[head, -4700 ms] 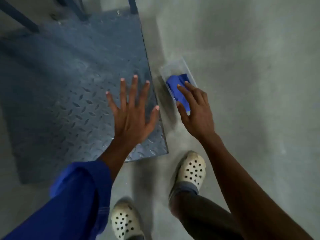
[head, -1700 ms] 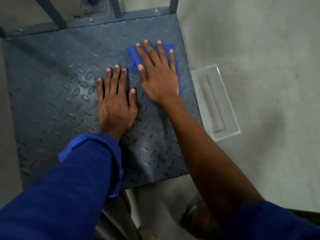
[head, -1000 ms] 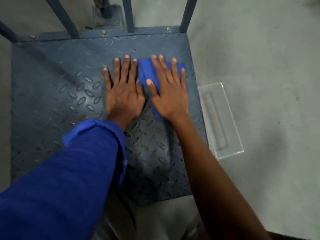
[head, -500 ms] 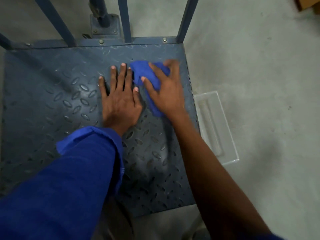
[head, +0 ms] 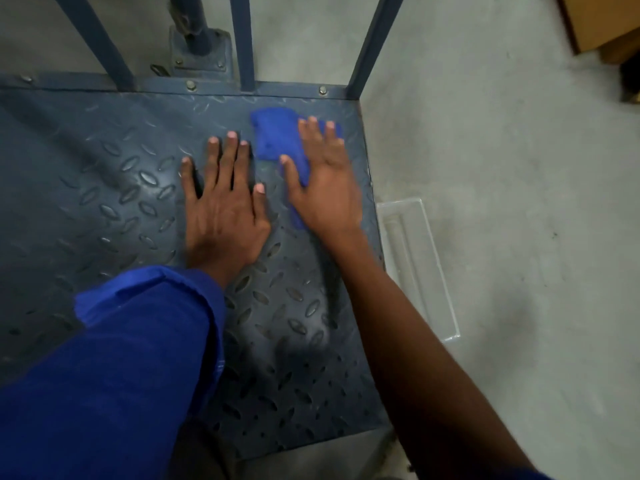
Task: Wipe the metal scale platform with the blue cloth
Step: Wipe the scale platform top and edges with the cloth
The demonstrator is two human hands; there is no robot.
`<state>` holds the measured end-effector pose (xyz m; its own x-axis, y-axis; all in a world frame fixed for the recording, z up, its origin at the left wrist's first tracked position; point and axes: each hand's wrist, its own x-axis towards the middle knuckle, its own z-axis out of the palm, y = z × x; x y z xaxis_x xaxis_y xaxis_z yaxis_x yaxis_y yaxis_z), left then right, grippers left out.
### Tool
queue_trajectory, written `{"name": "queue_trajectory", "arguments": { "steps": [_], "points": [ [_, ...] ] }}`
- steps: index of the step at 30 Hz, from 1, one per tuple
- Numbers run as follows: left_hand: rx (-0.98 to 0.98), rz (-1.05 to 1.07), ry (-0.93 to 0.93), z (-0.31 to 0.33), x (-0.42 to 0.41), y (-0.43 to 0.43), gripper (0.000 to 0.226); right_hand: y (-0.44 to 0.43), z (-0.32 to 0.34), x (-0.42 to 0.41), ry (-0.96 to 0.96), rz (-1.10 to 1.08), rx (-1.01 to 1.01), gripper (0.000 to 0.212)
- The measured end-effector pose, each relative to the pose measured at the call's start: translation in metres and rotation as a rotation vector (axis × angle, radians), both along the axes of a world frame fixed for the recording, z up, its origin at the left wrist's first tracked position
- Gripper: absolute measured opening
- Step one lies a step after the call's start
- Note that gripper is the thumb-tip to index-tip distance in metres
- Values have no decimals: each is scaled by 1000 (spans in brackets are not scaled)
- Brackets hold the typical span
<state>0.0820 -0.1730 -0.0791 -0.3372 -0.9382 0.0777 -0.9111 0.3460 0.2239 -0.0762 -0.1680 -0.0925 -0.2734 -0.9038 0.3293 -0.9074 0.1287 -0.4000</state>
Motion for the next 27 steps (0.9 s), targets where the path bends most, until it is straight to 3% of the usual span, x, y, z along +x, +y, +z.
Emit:
{"name": "queue_trajectory", "arguments": {
  "steps": [2,4,6,8,9,13,17,21,24,25,27],
  "points": [
    [5,-5,8,-1,0,0,66,-8,0,-26,-30,-212,-10,63],
    [12,-11,12,-1,0,-1,65,-30,9,-28,-33,-315,118,66],
    [3,-6,13,-1,1,-1,65,-35,14,-9,31,-68,181,67],
    [-9,-1,3,-1,1,0,65,-25,10,-11,38,276,130,65],
    [-8,-3,2,0,1,0,66,-22,7,-27,27,332,91,63],
    [6,-7,10,1,1,-1,66,-20,9,-52,-45,-91,130,66],
    [-7,-7,0,1,0,0,65,1,8,-38,35,317,138,64],
    [-7,-10,10,0,1,0,64,-13,13,-37,-8,4,139,65],
    [-21,-15,12,-2,1,0,65,-10,15,-20,66,278,154,63],
    [-17,-11,13,-1,1,0,66,-12,15,-24,46,276,141,62],
    [-6,-7,19,-1,1,-1,66,-18,14,-30,-27,34,125,62]
  ]
}}
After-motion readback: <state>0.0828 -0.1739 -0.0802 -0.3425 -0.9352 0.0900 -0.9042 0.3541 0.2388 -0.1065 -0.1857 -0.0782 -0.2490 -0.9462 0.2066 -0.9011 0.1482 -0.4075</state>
